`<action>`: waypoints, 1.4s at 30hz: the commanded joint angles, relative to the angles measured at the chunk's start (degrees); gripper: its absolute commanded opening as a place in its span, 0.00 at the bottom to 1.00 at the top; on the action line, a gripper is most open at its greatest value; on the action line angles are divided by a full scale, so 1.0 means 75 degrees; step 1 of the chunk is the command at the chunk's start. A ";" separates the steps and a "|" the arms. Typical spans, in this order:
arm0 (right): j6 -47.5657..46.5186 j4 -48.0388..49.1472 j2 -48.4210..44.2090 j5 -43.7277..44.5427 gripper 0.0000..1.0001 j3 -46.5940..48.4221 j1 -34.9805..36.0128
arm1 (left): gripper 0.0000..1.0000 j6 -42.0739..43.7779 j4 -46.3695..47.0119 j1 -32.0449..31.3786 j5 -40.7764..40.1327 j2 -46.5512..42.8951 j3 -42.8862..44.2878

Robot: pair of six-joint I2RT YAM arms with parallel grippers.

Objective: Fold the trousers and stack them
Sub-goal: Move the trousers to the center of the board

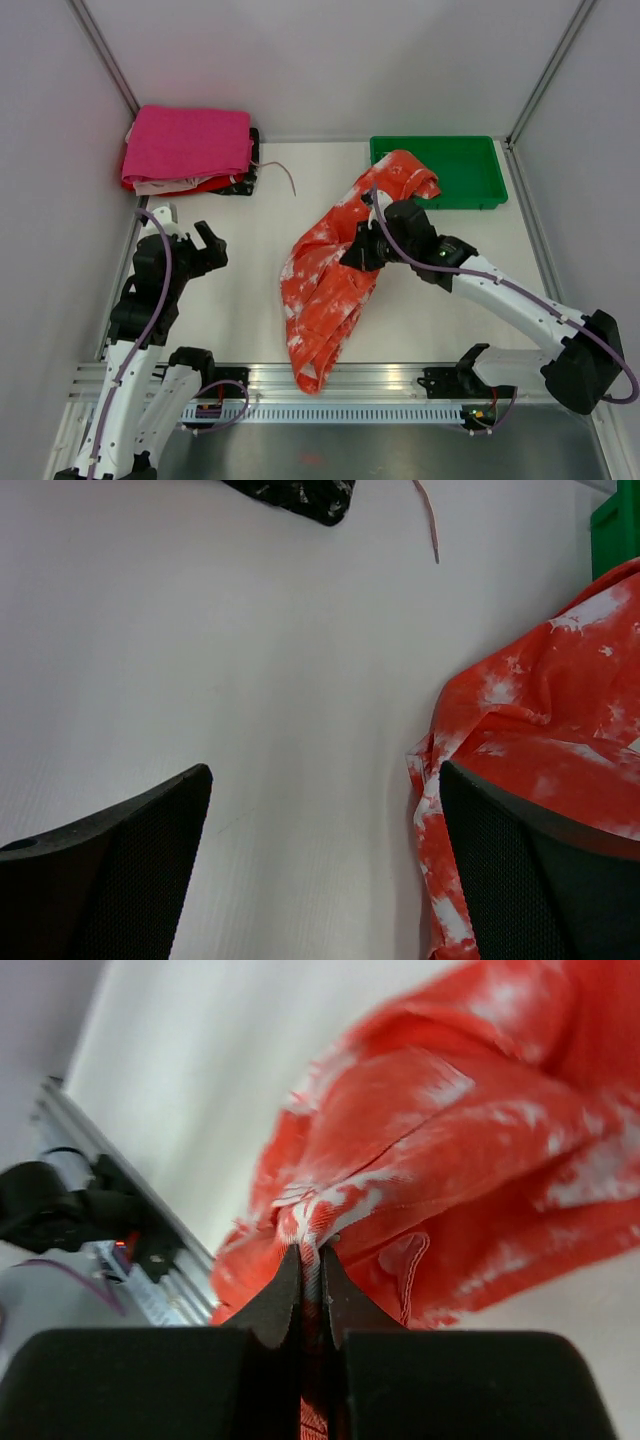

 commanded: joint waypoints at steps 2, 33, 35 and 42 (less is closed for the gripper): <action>0.0200 0.0641 -0.0494 0.1566 0.00 -0.0713 0.0013 | 1.00 0.0229 0.0147 0.0007 0.0364 -0.0030 -0.0015; 0.4385 -0.4307 -0.5510 0.5354 0.00 -0.2870 -0.0444 | 1.00 -0.2664 0.2960 -0.4574 0.0342 0.9297 0.4179; 0.4290 -0.4284 -0.5417 0.5413 0.00 -0.2811 -0.0444 | 0.98 -0.2781 0.2995 -0.4610 0.0342 0.9543 0.4379; 0.3810 -0.3711 -0.5053 0.5121 0.00 -0.2624 -0.0444 | 0.02 -0.2725 0.2879 -0.4598 -0.0369 0.8752 0.4215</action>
